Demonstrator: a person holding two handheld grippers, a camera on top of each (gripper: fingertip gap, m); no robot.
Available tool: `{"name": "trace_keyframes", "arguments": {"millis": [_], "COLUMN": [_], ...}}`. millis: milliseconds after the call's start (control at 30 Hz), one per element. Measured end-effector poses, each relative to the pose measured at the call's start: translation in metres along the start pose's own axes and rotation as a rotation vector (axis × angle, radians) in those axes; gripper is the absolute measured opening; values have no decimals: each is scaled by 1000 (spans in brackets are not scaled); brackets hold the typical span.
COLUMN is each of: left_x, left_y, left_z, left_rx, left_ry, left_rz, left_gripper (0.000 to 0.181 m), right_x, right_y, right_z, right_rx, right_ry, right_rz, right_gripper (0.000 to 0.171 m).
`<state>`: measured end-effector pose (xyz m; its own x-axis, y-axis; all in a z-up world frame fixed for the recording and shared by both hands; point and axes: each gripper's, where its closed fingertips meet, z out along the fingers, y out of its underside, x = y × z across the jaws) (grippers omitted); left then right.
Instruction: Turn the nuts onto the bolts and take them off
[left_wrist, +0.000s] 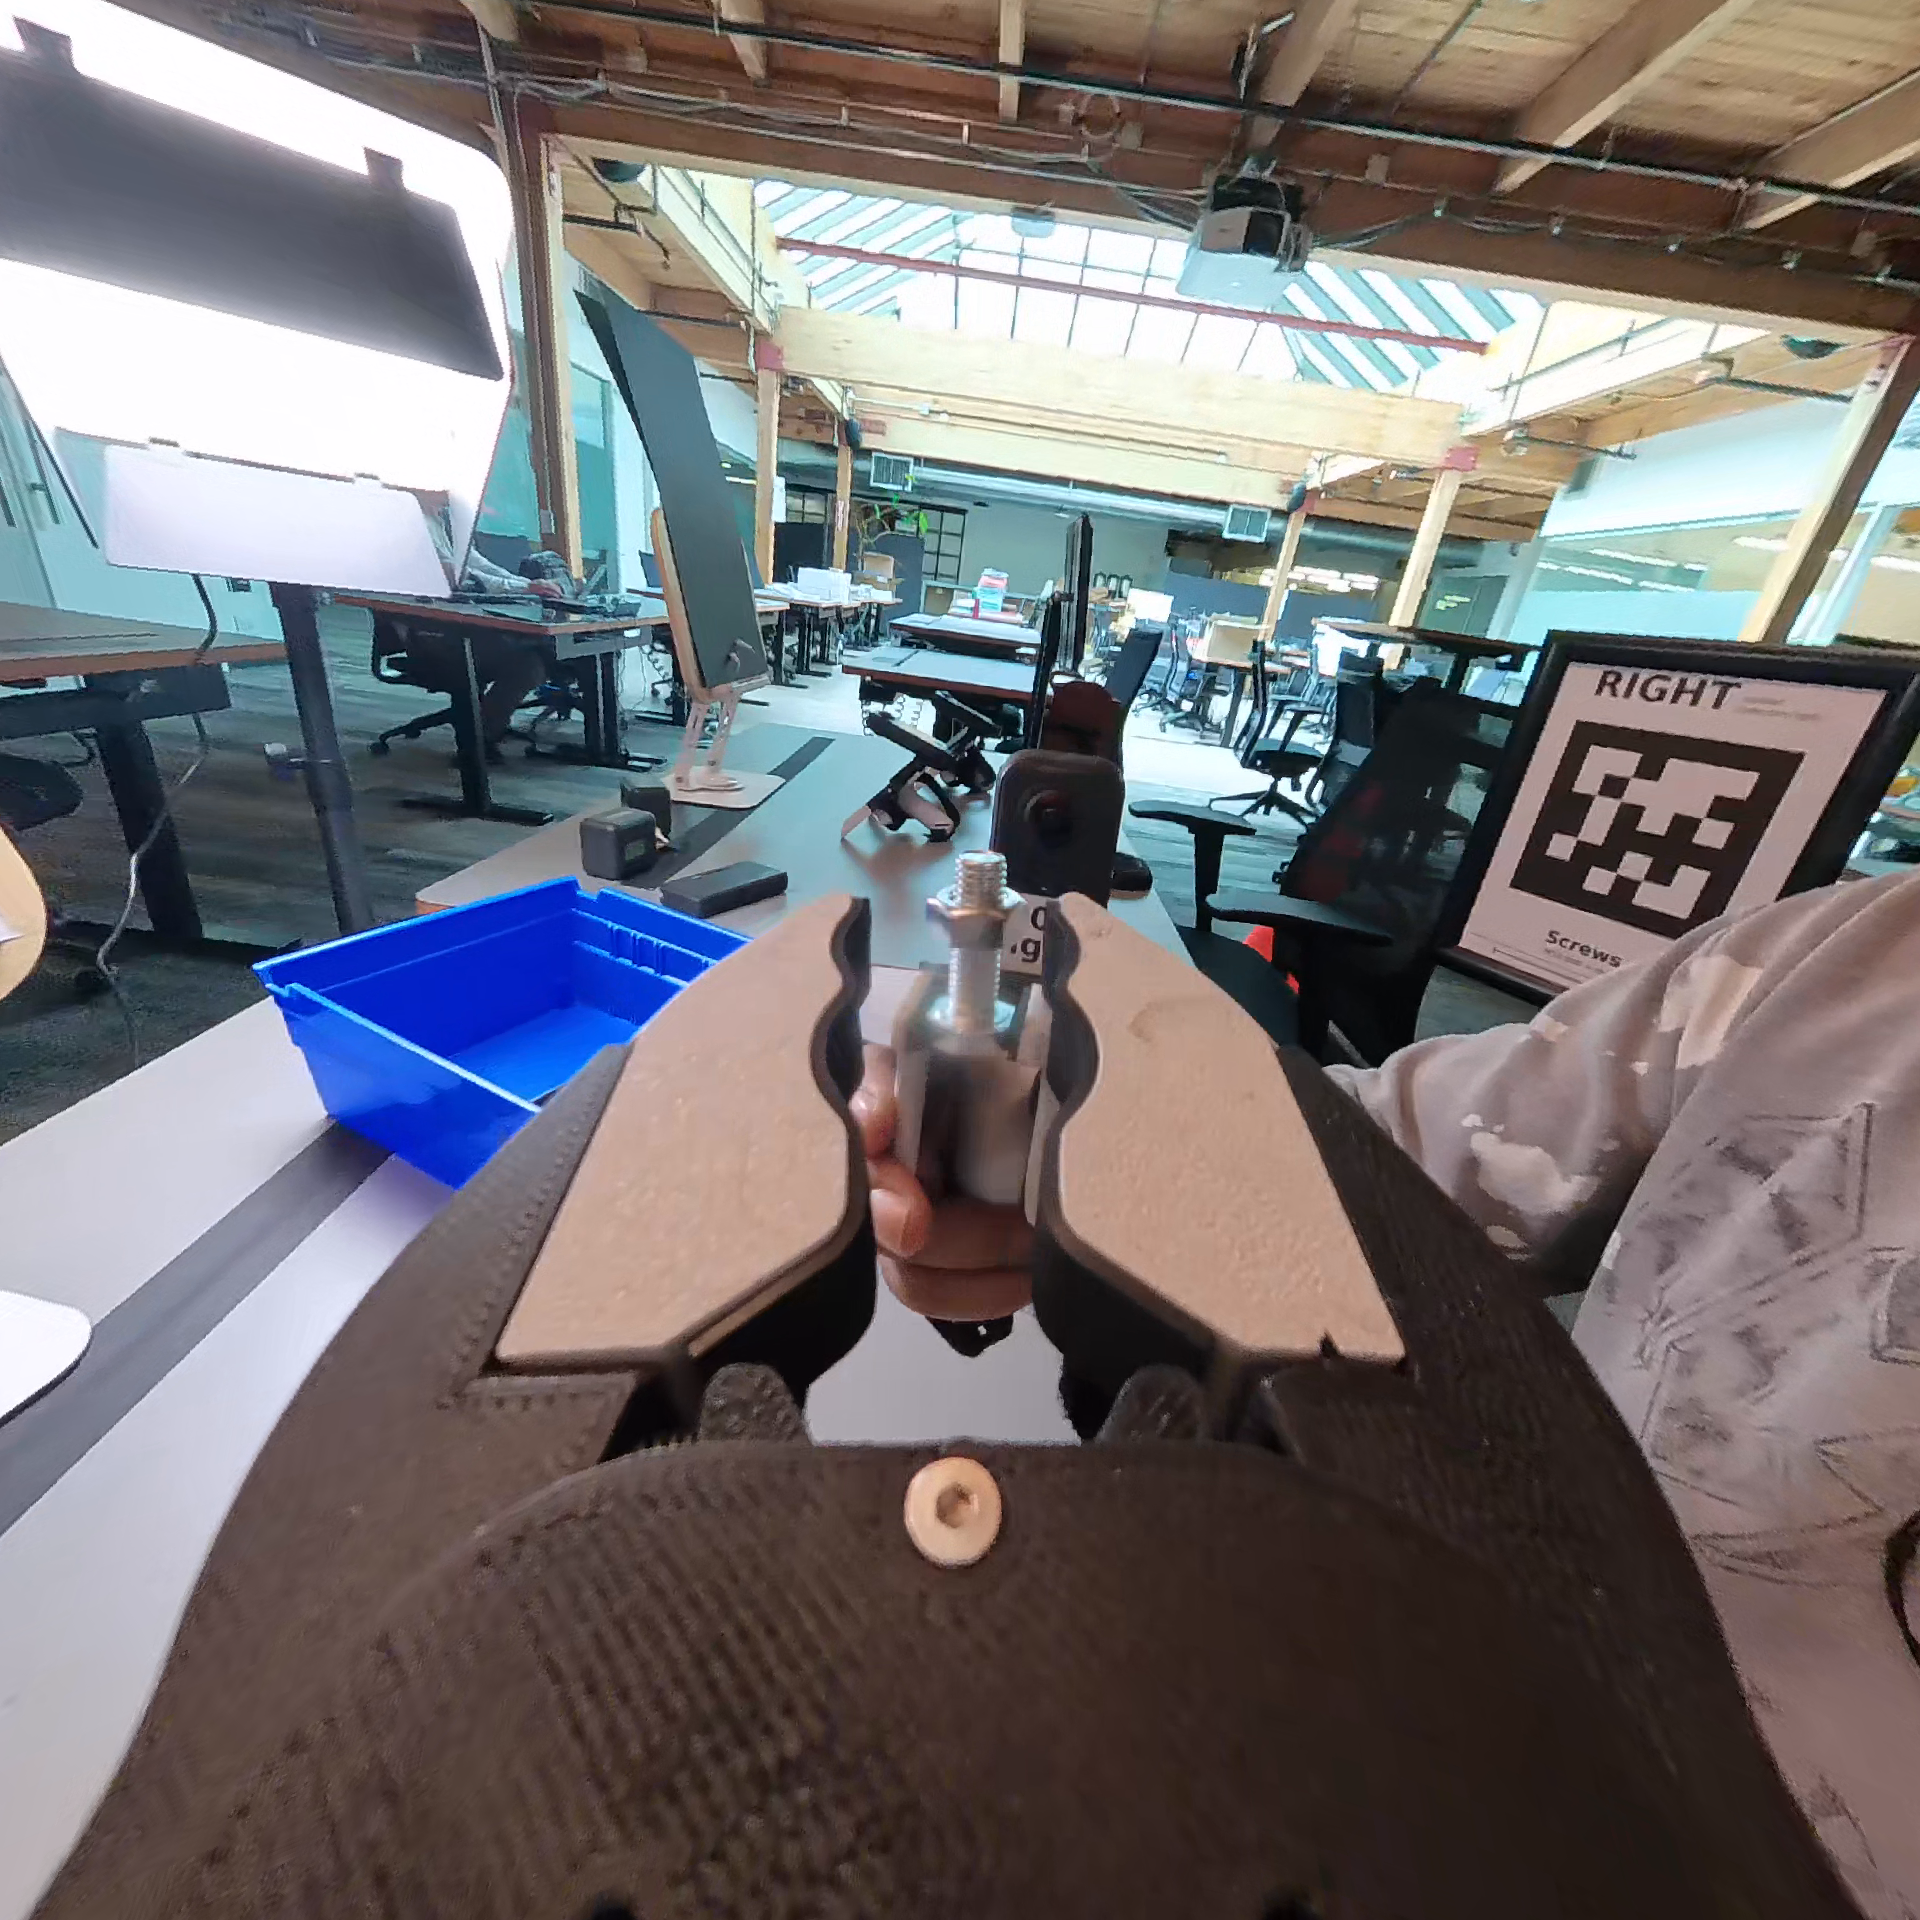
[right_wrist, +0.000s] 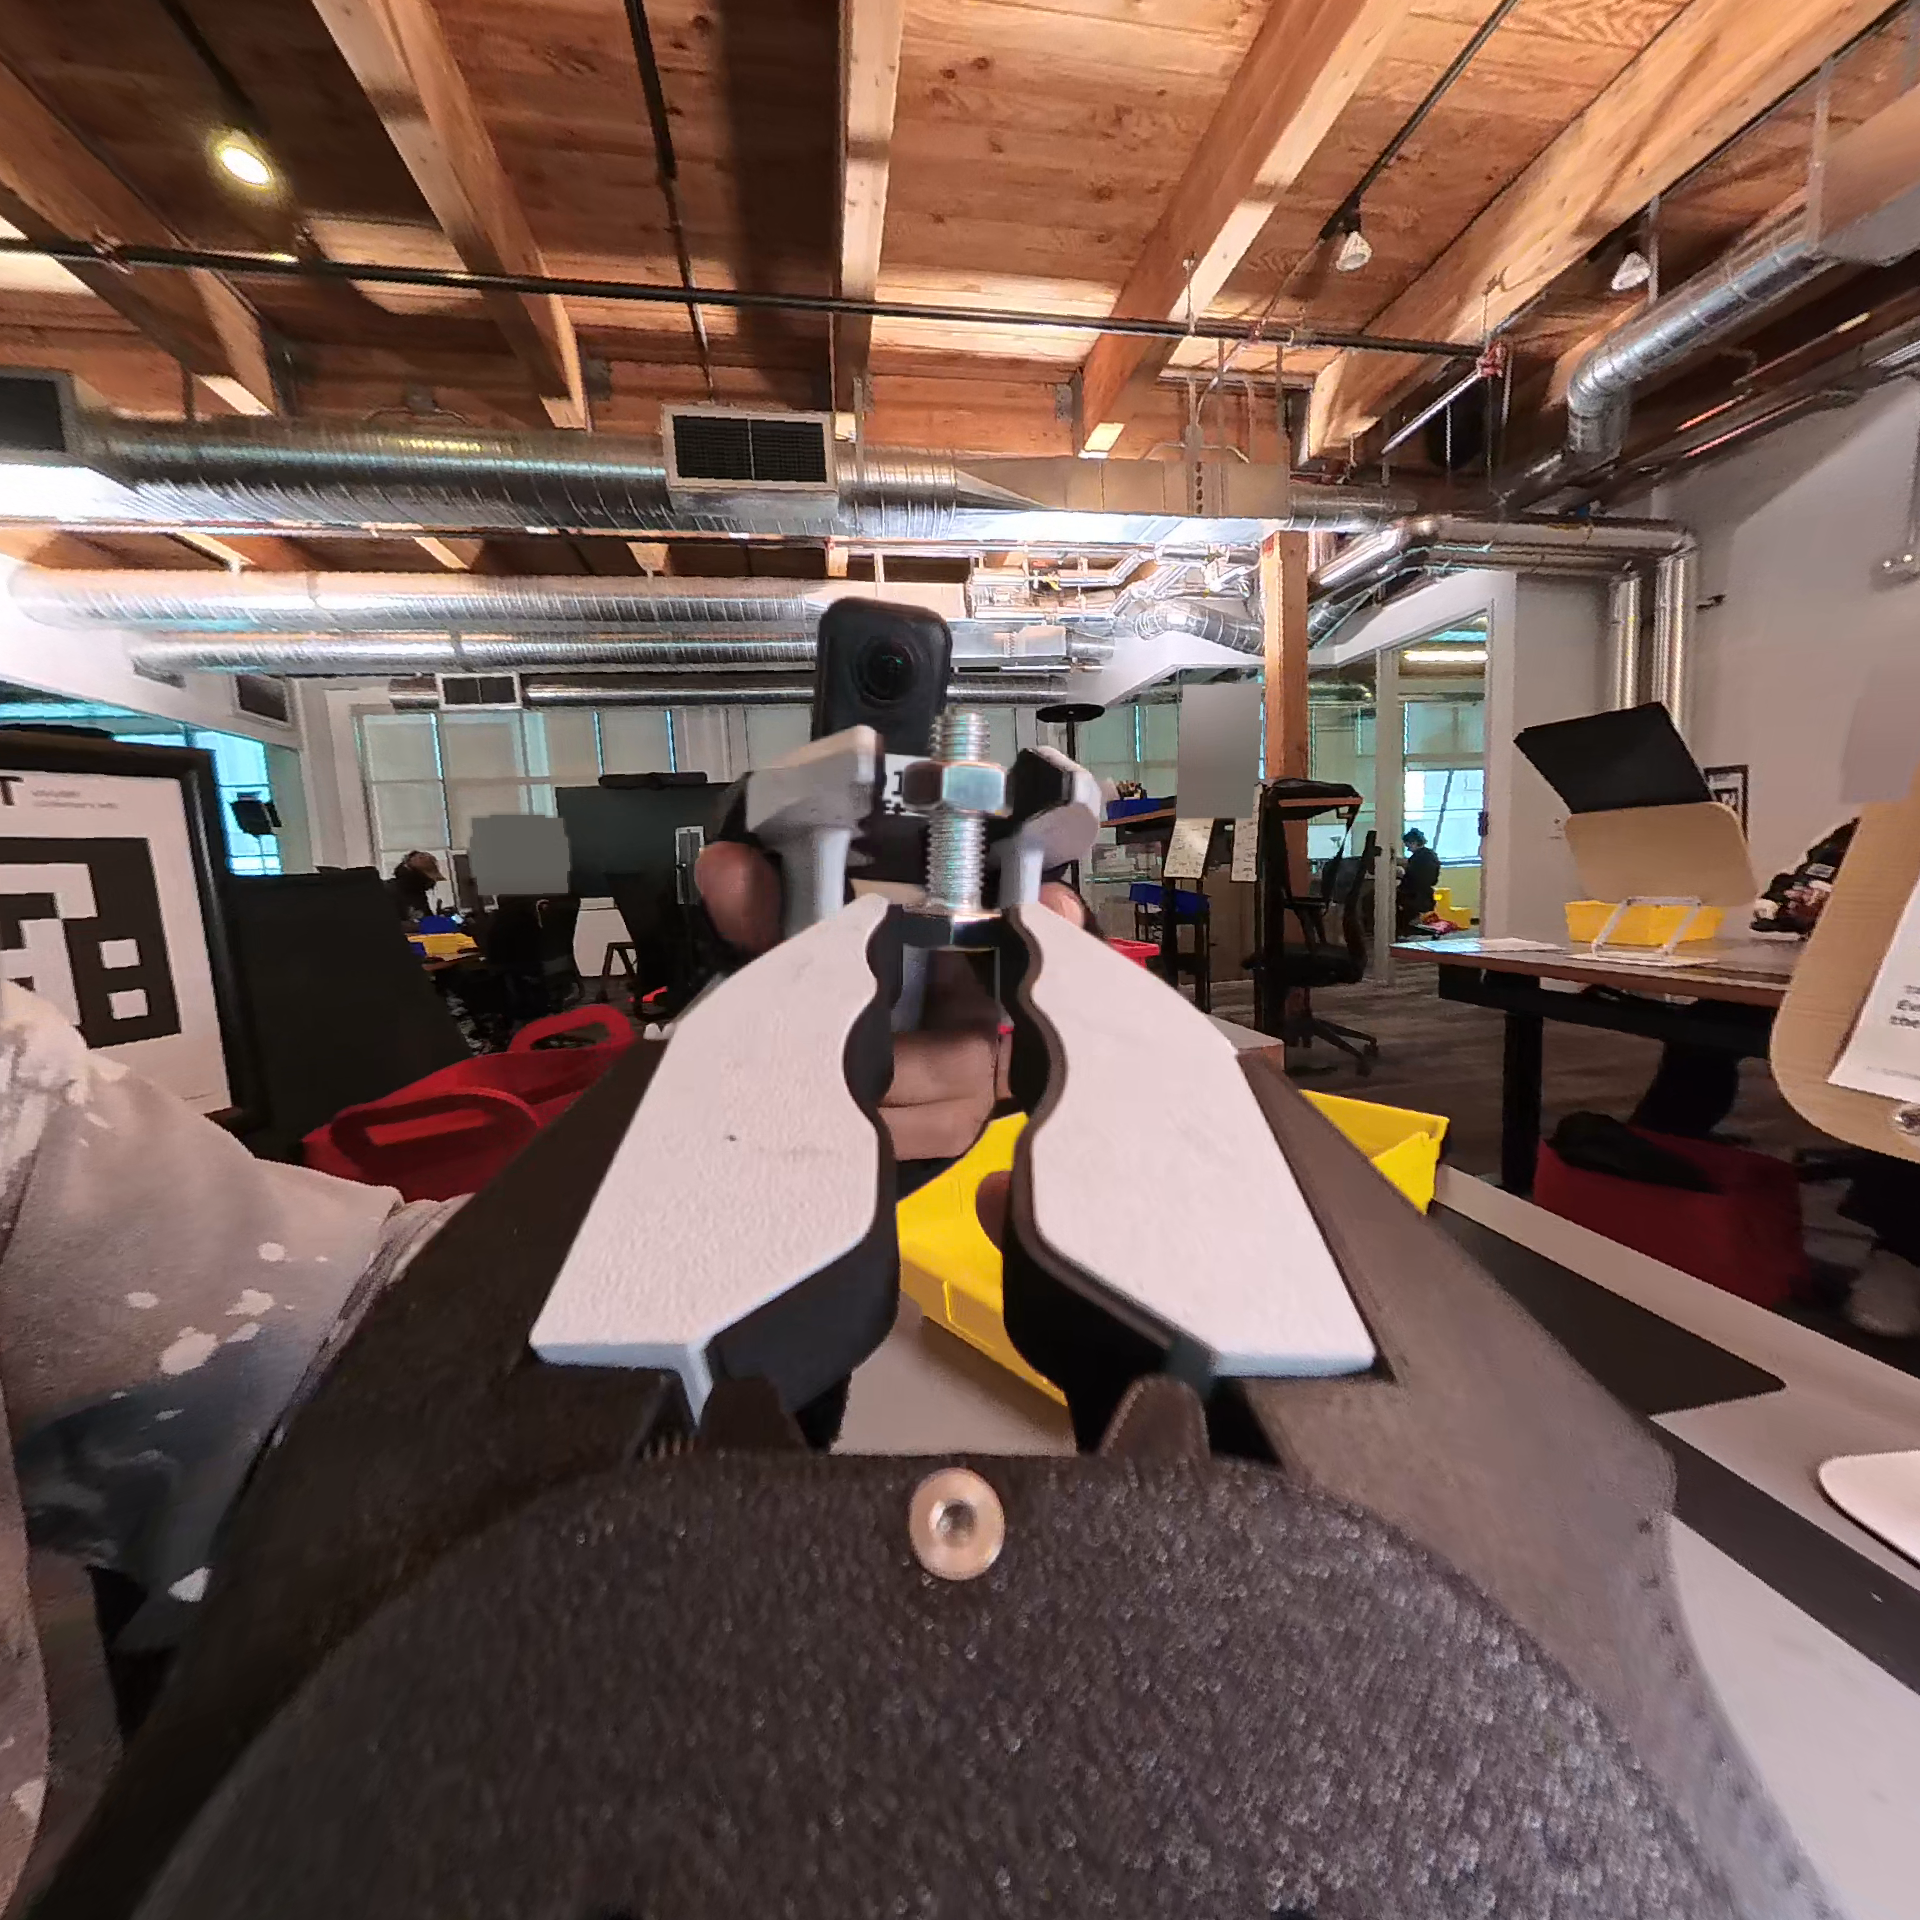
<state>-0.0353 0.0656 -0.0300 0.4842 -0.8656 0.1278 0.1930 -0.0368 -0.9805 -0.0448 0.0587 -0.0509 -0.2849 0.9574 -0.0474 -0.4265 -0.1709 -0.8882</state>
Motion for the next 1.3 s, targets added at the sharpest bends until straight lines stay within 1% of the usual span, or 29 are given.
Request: {"name": "trace_keyframes", "arguments": {"millis": [67, 133, 167, 200, 233, 333, 467, 567, 600, 633, 667, 700, 800, 967, 1033, 1067, 1100, 1133, 1167, 1233, 1300], "left_x": [-4, -7, -13, -24, -31, -22, -5, -8, -12, -27, -37, -39, -28, -5, -9, -12, -24, -33, -35, -27, -19], "left_y": [4, 3, 3, 4, 6, 1, 1, 5, 3, 4, 7, 8, 1, 4, 7, 6, 7, 10, 11, 6, 5], "left_z": [1, -1, -3, -7, -10, -10, -2, 1, -1, -6, -10, -12, -11, 1, 2, 0, -4, -8, -10, -9, -6], "left_rx": [-19, -27, -27, -34, -47, -14, -4, -21, -13, -22, -36, -38, 3, -20, -37, -32, -43, -61, -69, -43, -35], "left_ry": [-29, -25, -62, -134, -173, -99, -20, -47, -63, -149, -200, -199, -117, -12, -42, -58, -132, -182, -187, -135, -97], "left_rz": [24, -7, -21, 8, 34, -13, -12, 7, -3, -11, 8, 4, -34, -38, -16, -24, -27, 0, 2, -29, -21], "left_gripper": [32, 29, 18, 13, 13, 20, 29, 29, 21, 7, 8, 11, 20, 31, 32, 25, 12, 12, 14, 20, 24], "right_x": [-1, 1, 2, 0, -1, -1, 5, 4, 5, 1, -3, -3, -2, 5, 4, 5, 2, -2, -2, -2, 1], "right_y": [1, 1, -2, -6, -8, -8, -3, -1, -2, -6, -9, -10, -9, -2, -1, -2, -5, -8, -9, -8, -6], "right_z": [1, 0, -2, -4, -4, -4, -3, -2, -2, -4, -4, -4, -4, -3, -2, -3, -4, -5, -5, -4, -4], "right_rx": [-8, -4, 15, 40, 45, 32, 16, 8, 15, 41, 52, 47, 33, 12, 8, 11, 34, 46, 42, 25, 23], "right_ry": [0, 6, -6, -31, -38, -24, 10, 12, 15, -22, -48, -45, -26, 13, 9, 15, -15, -44, -43, -31, -19], "right_rz": [-3, 8, 23, 36, 41, 11, 25, 24, 27, 36, 50, 39, 15, 27, 24, 25, 31, 46, 37, 6, 19], "right_gripper": [18, 18, 18, 18, 18, 18, 18, 18, 18, 18, 18, 18, 18, 18, 18, 18, 18, 18, 18, 18, 18]}}
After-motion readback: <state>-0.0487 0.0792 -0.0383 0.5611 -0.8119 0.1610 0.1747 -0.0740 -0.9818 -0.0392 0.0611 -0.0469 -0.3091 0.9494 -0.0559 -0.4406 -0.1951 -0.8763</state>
